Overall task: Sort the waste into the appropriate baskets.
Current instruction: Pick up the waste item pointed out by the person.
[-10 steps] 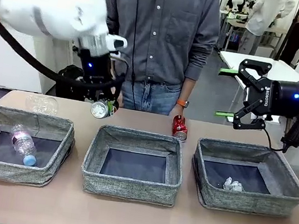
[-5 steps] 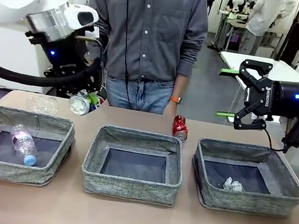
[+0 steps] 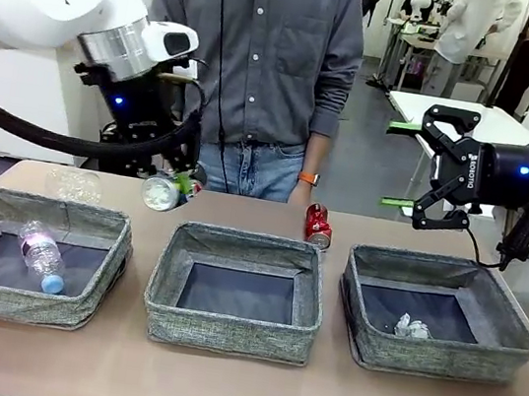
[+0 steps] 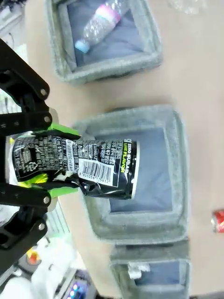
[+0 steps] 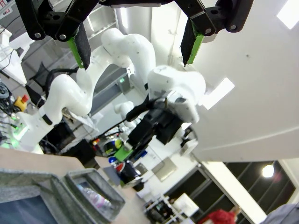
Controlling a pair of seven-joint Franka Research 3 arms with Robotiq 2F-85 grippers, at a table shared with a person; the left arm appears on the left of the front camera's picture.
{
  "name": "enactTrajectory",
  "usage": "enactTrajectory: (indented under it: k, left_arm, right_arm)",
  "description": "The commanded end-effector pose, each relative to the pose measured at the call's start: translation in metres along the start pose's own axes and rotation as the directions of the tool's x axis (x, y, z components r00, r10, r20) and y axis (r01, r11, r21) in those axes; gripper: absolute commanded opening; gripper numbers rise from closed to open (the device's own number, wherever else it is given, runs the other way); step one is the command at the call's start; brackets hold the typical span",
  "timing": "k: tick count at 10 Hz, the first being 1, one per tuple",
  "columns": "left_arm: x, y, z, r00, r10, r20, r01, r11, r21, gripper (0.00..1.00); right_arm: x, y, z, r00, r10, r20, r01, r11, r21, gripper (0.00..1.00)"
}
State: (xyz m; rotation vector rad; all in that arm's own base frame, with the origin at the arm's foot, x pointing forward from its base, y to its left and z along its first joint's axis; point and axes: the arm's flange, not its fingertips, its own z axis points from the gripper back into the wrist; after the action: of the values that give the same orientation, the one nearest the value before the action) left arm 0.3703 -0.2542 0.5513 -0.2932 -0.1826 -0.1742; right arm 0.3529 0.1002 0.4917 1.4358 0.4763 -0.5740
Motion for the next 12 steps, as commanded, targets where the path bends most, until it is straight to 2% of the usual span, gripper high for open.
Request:
enactTrajectory:
  k: [1,2,3,4,5,6,8,10,11,12]
  left_arm:
    - [0.023,-0.085,0.035,0.993,0.049,0.103,-0.047,0.999,-0.021,0.44]
    - [0.023,-0.127,0.07,0.995,-0.001,0.102,0.005,0.999,-0.039,0.44]
    - [0.024,-0.151,0.102,0.995,-0.065,0.077,0.071,0.995,-0.077,0.44]
    - [0.03,-0.168,0.121,0.995,-0.045,0.093,0.044,0.999,0.015,0.44]
    - [0.035,-0.182,0.142,0.991,-0.104,0.081,0.103,0.994,0.024,0.44]
    - [0.045,-0.19,0.167,0.989,-0.114,0.089,0.112,0.993,0.034,0.44]
    - [0.047,-0.189,0.187,0.987,-0.148,0.057,0.148,0.989,0.016,0.44]
    - [0.037,-0.175,0.201,0.987,-0.14,0.079,0.131,0.984,0.118,0.44]
    - [0.044,-0.18,0.186,0.989,-0.128,0.07,0.126,0.992,0.019,0.44]
    - [0.044,-0.18,0.186,0.989,-0.128,0.07,0.126,0.992,0.019,0.44]
  right_arm:
    - [-0.003,0.004,-0.002,1.0,-0.007,-0.014,0.007,1.0,0.017,1.0]
    - [-0.003,0.004,-0.002,1.0,-0.007,-0.014,0.007,1.0,0.017,1.0]
    - [-0.003,0.004,-0.002,1.0,-0.007,-0.014,0.007,1.0,0.017,1.0]
    - [-0.003,0.004,-0.002,1.0,-0.007,-0.014,0.007,1.0,0.017,1.0]
    - [-0.003,0.004,-0.002,1.0,-0.007,-0.014,0.007,1.0,0.017,1.0]
    - [-0.003,0.004,-0.002,1.0,-0.007,-0.014,0.007,1.0,0.017,1.0]
    - [-0.003,0.004,-0.002,1.0,-0.007,-0.014,0.007,1.0,0.017,1.0]
    - [-0.003,0.004,-0.002,1.0,-0.007,-0.014,0.007,1.0,0.017,1.0]
    - [-0.003,0.004,-0.002,1.0,-0.007,-0.014,0.007,1.0,0.017,1.0]
    - [-0.003,0.004,-0.002,1.0,-0.007,-0.014,0.007,1.0,0.017,1.0]
